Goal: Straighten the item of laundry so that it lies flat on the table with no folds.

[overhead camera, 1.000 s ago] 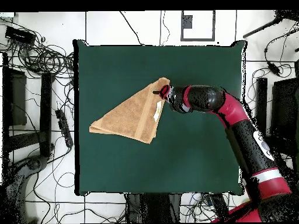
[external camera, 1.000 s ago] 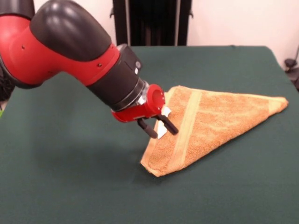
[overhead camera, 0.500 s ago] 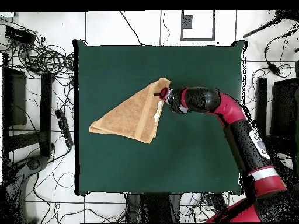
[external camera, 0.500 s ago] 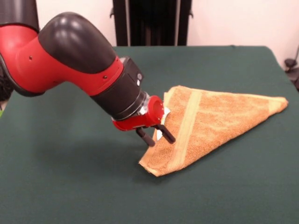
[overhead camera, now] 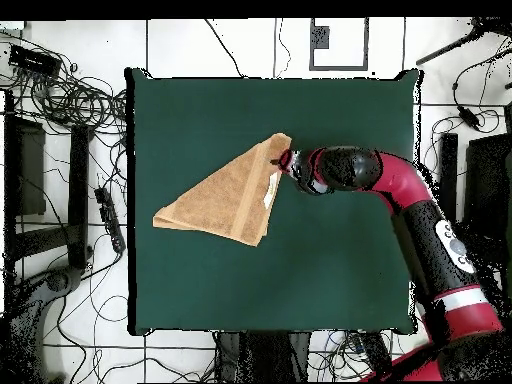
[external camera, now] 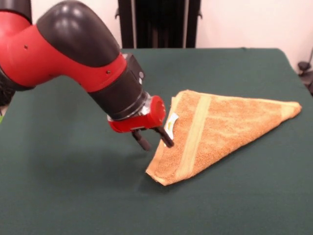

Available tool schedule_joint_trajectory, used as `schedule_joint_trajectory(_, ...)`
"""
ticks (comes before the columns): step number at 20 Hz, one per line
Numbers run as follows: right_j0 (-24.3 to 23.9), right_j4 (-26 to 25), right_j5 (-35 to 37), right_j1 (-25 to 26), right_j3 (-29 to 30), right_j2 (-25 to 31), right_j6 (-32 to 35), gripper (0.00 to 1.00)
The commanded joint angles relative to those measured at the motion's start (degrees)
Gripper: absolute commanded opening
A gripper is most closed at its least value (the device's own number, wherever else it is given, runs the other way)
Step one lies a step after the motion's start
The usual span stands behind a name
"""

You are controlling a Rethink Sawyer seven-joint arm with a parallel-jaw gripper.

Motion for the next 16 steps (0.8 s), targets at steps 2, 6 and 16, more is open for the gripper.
schedule_joint_trajectory(2,3.0,-2.0,13.2,-4.4,1.9,-3.2,-19.6,1.00)
schedule_joint_trajectory(6,2.8,-1.8,14.5,-6.0,3.6,-3.6,-17.4,1.00)
schedule_joint_trajectory(16,1.3,-2.4,9.3,-2.6,5.4,-3.4,-14.4,1.00)
